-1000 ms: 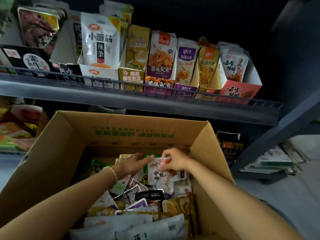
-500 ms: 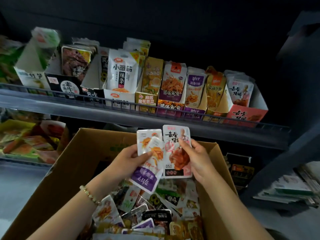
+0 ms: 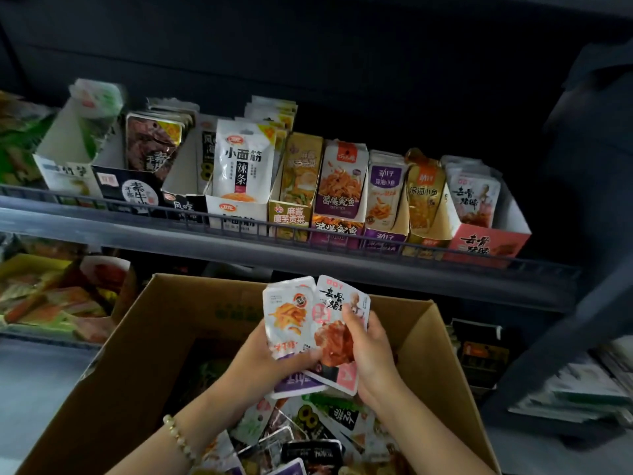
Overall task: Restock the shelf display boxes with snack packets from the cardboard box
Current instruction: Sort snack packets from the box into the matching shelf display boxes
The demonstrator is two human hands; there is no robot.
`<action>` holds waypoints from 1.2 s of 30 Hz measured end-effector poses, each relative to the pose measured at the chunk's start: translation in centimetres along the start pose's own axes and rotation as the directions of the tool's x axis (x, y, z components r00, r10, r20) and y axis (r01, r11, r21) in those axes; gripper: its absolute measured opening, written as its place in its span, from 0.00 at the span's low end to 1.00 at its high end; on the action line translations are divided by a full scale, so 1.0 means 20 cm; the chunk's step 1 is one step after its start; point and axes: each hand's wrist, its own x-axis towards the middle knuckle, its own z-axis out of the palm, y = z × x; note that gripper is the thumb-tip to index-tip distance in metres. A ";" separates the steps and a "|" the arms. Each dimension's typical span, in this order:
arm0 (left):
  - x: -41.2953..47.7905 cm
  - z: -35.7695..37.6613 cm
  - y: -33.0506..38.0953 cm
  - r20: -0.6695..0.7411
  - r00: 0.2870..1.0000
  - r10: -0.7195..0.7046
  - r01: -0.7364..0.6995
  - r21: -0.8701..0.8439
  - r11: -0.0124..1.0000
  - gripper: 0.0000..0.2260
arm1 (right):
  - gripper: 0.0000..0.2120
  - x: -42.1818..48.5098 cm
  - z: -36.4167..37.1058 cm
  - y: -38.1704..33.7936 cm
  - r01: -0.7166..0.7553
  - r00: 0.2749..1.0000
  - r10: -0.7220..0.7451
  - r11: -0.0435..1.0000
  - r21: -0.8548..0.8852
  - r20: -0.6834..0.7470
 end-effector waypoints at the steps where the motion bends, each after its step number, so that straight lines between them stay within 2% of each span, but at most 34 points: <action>1: -0.01 0.01 0.01 0.024 1.000 -0.004 0.004 -0.008 1.000 0.18 | 0.17 0.00 0.00 0.00 -0.009 1.000 0.009 1.000 0.016 -0.005; 5: 0.00 -0.02 0.04 0.034 0.999 -0.023 0.027 -0.122 0.992 0.20 | 0.21 0.02 -0.05 -0.06 0.012 0.998 -0.015 0.998 0.060 0.059; 8: 0.01 -0.06 0.07 0.007 1.000 0.005 -0.003 -0.249 0.969 0.23 | 0.25 0.04 -0.09 -0.12 -0.001 0.979 -0.015 0.997 0.079 0.203; 10: 0.03 -0.08 0.11 -0.041 0.999 0.025 -0.036 -0.287 0.957 0.24 | 0.24 0.04 -0.11 -0.16 -0.011 0.962 -0.007 0.998 0.064 0.273; 16: 0.12 -0.04 0.27 -0.118 0.993 0.013 -0.033 -0.168 0.985 0.13 | 0.24 0.09 -0.18 -0.35 0.101 0.966 -0.101 0.995 0.015 0.237; 18: 0.17 -0.01 0.34 -0.102 0.994 -0.041 0.022 -0.180 0.983 0.10 | 0.32 0.11 -0.23 -0.45 0.163 0.966 -0.155 0.986 -0.023 0.209; 20: 0.23 0.03 0.43 -0.070 0.992 -0.105 0.087 -0.225 0.970 0.08 | 0.44 0.14 -0.30 -0.57 0.232 0.958 -0.220 0.971 -0.053 0.182; 22: 0.29 0.09 0.52 -0.031 0.990 -0.139 0.127 -0.249 0.960 0.09 | 0.48 0.17 -0.41 -0.71 0.306 0.944 -0.297 0.951 -0.044 0.144; 25: 0.37 0.21 0.65 0.033 0.992 -0.118 0.122 -0.250 0.960 0.15 | 0.45 0.20 -0.60 -0.92 0.399 0.916 -0.395 0.916 -0.047 0.069; 27: 0.42 0.31 0.71 0.055 0.997 -0.061 0.072 -0.213 0.974 0.14 | 0.40 0.22 -0.73 -1.05 0.451 0.893 -0.450 0.888 -0.096 0.032; 31: 0.51 0.47 0.77 0.051 0.998 0.044 -0.035 -0.167 0.985 0.16 | 0.13 0.33 -0.96 -1.25 0.526 0.836 -0.543 0.834 -0.169 -0.080; 32: 0.53 0.49 0.77 0.047 0.997 0.063 -0.055 -0.149 0.987 0.17 | 0.09 0.37 -1.01 -1.29 0.532 0.819 -0.563 0.817 -0.221 -0.110; 36: 0.59 0.57 0.76 0.022 0.994 0.103 -0.100 -0.104 0.990 0.18 | 0.12 0.55 -1.11 -1.37 0.551 0.760 -0.642 0.718 -0.424 -0.099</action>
